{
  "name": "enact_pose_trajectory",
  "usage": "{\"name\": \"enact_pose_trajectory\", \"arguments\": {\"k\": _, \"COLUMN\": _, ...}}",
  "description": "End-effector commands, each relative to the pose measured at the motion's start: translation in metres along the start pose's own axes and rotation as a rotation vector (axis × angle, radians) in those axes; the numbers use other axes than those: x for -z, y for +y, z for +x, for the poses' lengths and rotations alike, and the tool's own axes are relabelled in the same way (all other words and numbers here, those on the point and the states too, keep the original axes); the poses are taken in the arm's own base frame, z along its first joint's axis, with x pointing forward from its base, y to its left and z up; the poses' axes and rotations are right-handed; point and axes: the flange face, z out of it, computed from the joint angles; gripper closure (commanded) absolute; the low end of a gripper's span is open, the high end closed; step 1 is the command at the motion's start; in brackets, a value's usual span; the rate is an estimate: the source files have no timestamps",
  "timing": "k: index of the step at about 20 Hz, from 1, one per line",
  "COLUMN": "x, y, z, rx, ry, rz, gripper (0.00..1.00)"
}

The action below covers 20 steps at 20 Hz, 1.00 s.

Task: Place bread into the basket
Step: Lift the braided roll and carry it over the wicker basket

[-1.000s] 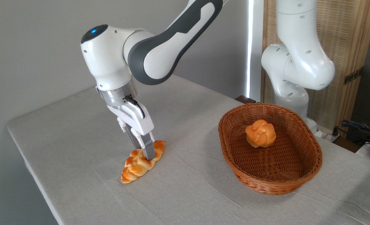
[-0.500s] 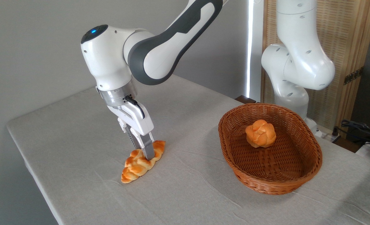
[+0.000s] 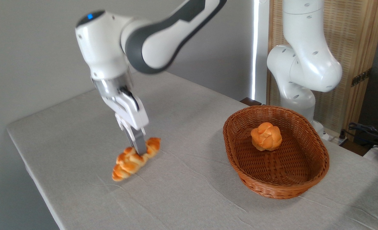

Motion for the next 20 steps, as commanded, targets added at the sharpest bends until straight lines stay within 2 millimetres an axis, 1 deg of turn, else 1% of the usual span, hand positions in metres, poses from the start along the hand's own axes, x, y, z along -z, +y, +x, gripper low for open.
{"name": "enact_pose_trajectory", "arguments": {"k": 1, "x": 0.064, "y": -0.005, "z": -0.029, "rx": -0.052, "ry": 0.011, "rz": 0.012, "gripper": 1.00}}
{"name": "enact_pose_trajectory", "arguments": {"k": 2, "x": 0.081, "y": -0.001, "z": -0.041, "rx": -0.090, "ry": 0.011, "rz": 0.019, "gripper": 1.00}}
{"name": "enact_pose_trajectory", "arguments": {"k": 3, "x": 0.094, "y": 0.001, "z": -0.054, "rx": -0.147, "ry": 0.005, "rz": 0.020, "gripper": 1.00}}
{"name": "enact_pose_trajectory", "arguments": {"k": 5, "x": 0.116, "y": -0.001, "z": -0.091, "rx": -0.263, "ry": -0.022, "rz": -0.001, "gripper": 1.00}}
{"name": "enact_pose_trajectory", "arguments": {"k": 7, "x": 0.132, "y": -0.002, "z": -0.136, "rx": -0.381, "ry": -0.042, "rz": -0.047, "gripper": 1.00}}
{"name": "enact_pose_trajectory", "arguments": {"k": 9, "x": 0.141, "y": -0.003, "z": -0.184, "rx": -0.472, "ry": -0.024, "rz": -0.070, "gripper": 1.00}}
{"name": "enact_pose_trajectory", "arguments": {"k": 11, "x": 0.142, "y": -0.012, "z": -0.231, "rx": -0.512, "ry": 0.009, "rz": -0.076, "gripper": 0.98}}
{"name": "enact_pose_trajectory", "arguments": {"k": 13, "x": 0.125, "y": -0.020, "z": -0.267, "rx": -0.581, "ry": -0.026, "rz": -0.090, "gripper": 0.97}}
{"name": "enact_pose_trajectory", "arguments": {"k": 14, "x": 0.111, "y": -0.023, "z": -0.288, "rx": -0.603, "ry": -0.056, "rz": -0.103, "gripper": 0.97}}
{"name": "enact_pose_trajectory", "arguments": {"k": 16, "x": 0.089, "y": -0.022, "z": -0.318, "rx": -0.621, "ry": -0.053, "rz": -0.133, "gripper": 0.96}}
{"name": "enact_pose_trajectory", "arguments": {"k": 17, "x": 0.080, "y": -0.022, "z": -0.332, "rx": -0.608, "ry": -0.033, "rz": -0.153, "gripper": 0.96}}
{"name": "enact_pose_trajectory", "arguments": {"k": 20, "x": 0.052, "y": -0.026, "z": -0.350, "rx": -0.595, "ry": -0.017, "rz": -0.207, "gripper": 0.96}}
